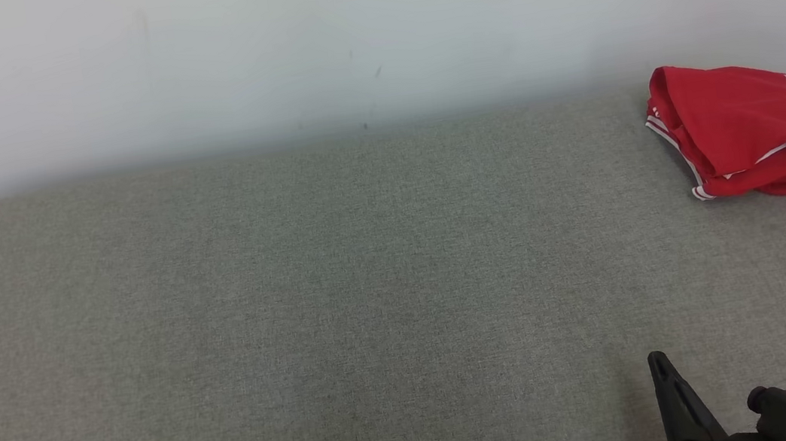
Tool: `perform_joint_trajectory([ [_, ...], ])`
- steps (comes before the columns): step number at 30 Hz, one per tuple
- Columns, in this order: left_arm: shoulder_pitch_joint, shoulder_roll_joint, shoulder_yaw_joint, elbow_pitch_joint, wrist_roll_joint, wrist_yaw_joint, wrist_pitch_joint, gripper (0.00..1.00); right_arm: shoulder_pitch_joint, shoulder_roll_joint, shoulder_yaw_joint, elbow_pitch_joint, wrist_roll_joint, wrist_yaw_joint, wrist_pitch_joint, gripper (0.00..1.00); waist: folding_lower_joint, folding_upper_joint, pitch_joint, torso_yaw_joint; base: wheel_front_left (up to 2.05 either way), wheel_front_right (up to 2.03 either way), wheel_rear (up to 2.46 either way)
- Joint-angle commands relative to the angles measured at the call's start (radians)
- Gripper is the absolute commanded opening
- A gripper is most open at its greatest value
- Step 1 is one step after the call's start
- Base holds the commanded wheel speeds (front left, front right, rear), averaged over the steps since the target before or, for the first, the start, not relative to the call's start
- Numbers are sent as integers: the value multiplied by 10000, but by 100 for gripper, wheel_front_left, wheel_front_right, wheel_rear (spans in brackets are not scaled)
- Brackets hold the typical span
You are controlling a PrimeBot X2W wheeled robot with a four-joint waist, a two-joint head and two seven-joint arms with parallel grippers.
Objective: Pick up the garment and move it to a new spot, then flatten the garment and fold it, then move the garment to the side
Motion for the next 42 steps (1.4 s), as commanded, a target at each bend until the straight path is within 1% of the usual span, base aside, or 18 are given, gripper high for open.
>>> perform_joint_trajectory([
  [1, -258, 27, 54, -163, -472, -60, 85, 0, -262, -67, -51, -161, 506, -3, 84, 0, -1, 0, -2, -5, 0, 0, 0],
  [24, -706, 32, 275, -179, -3825, -271, 916, 0, -573, -114, -337, -232, 4032, -7, 880, 0, -1, 0, -22, -80, 0, 0, 0],
  [42, -988, 34, 432, -179, -6071, -430, 1485, 0, -790, -123, -559, -269, 6348, -10, 1443, 0, -1, 0, -40, -142, 0, 0, 0],
])
